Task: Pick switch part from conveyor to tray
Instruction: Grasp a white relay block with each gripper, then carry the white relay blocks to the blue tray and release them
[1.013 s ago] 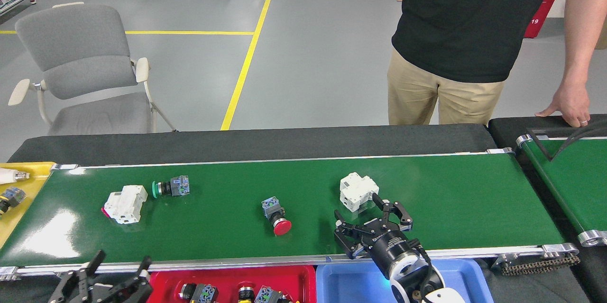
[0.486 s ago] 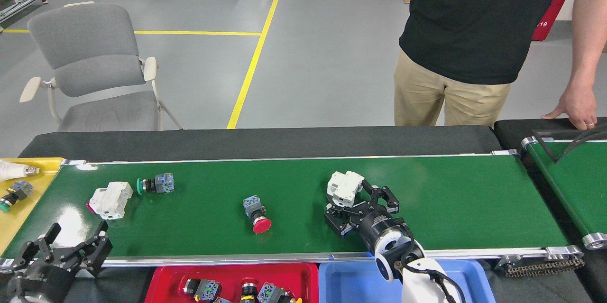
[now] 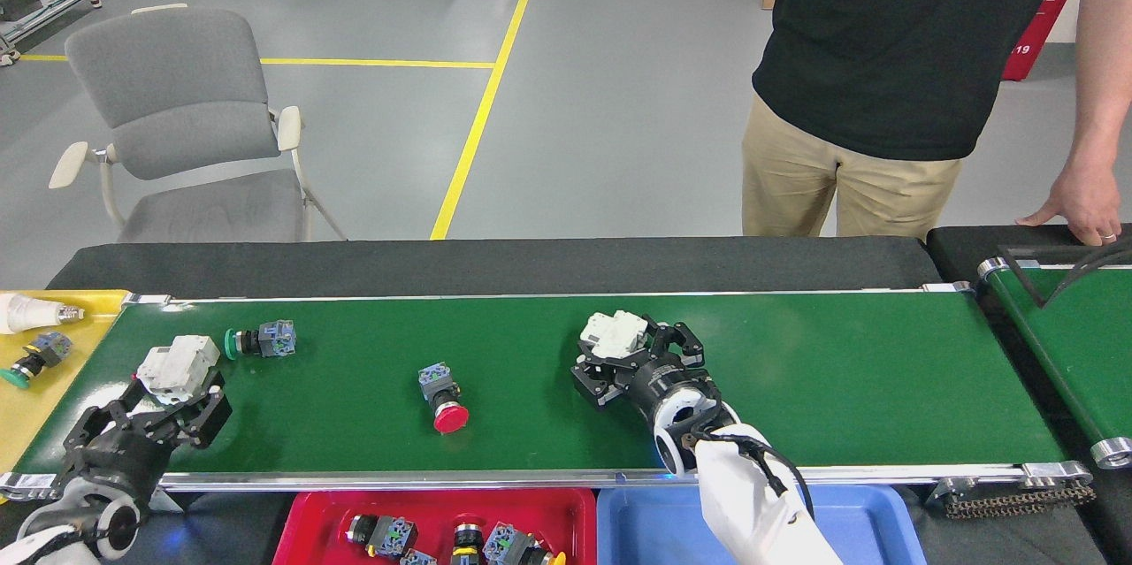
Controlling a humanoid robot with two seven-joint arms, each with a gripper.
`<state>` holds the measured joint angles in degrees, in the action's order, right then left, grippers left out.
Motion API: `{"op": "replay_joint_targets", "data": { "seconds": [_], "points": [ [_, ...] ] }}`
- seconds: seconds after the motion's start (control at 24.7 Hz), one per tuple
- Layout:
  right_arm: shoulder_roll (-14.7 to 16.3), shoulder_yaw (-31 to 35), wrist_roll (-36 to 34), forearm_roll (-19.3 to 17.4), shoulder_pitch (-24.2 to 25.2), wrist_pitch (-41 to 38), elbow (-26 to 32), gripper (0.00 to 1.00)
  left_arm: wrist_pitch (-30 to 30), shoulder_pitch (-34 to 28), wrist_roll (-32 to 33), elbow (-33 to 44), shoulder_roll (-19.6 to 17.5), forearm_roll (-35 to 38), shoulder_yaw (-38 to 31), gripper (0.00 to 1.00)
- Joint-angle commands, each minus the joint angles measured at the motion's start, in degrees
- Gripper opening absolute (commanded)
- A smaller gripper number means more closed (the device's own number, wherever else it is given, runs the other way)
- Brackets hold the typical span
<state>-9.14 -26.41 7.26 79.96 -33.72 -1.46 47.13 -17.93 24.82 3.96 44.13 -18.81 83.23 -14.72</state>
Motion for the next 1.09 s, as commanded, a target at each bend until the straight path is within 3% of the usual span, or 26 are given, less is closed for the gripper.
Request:
{"op": "replay_joint_targets", "data": {
  "seconds": [0.0, 0.08, 0.24, 0.32, 0.53, 0.61, 0.73, 0.85, 1.05],
  "points": [
    [-0.35, -0.49, -0.4, -0.25, -1.18, 0.14, 0.33, 0.13, 5.53, 2.6, -1.93, -3.87, -1.67, 0.17, 2.24, 0.95],
    [-0.35, -0.75, -0.49, -0.25, -1.26, -0.38, 0.68, 0.09, 9.41, 3.65, -4.57, -6.42, -1.93, 0.17, 5.06, 0.83],
    [-0.09, -0.75, -1.54, -0.25, -0.91, -0.91, 3.58, 0.08, 11.34, 4.09, -8.0, -9.06, -2.46, -0.62, 5.23, 0.37],
    [0.79, -0.66, -1.72, -0.25, 0.41, -1.26, 9.47, 0.08, 11.43, 3.65, -8.79, -9.76, -2.55, -1.14, 2.95, 0.28],
    [7.56, 4.26, -2.6, -4.03, 6.38, -2.58, 27.05, 0.1, 11.34, 1.54, -10.55, -9.76, -4.04, -1.23, 0.75, 0.22],
    [9.58, 6.63, -3.65, -5.17, 11.22, -2.85, 33.82, 0.11, 11.34, 0.49, -11.17, -9.58, -4.31, -1.41, 0.75, 0.22],
    [14.85, 10.24, -7.34, -6.14, 22.2, -5.39, 44.19, 0.13, 10.9, -1.71, -11.87, -8.18, -4.66, -1.93, 0.75, 0.21],
    [16.43, 16.04, -12.62, -7.1, 35.04, -6.71, 50.6, 0.15, 8.79, -7.16, -11.96, 2.02, -4.84, -3.25, 0.75, 0.21],
    [16.79, 20.08, -17.1, -7.1, 48.13, -6.8, 51.48, 0.19, -3.25, -28.34, -11.34, 33.92, -3.87, -8.61, 1.01, 0.21]
  ]
}}
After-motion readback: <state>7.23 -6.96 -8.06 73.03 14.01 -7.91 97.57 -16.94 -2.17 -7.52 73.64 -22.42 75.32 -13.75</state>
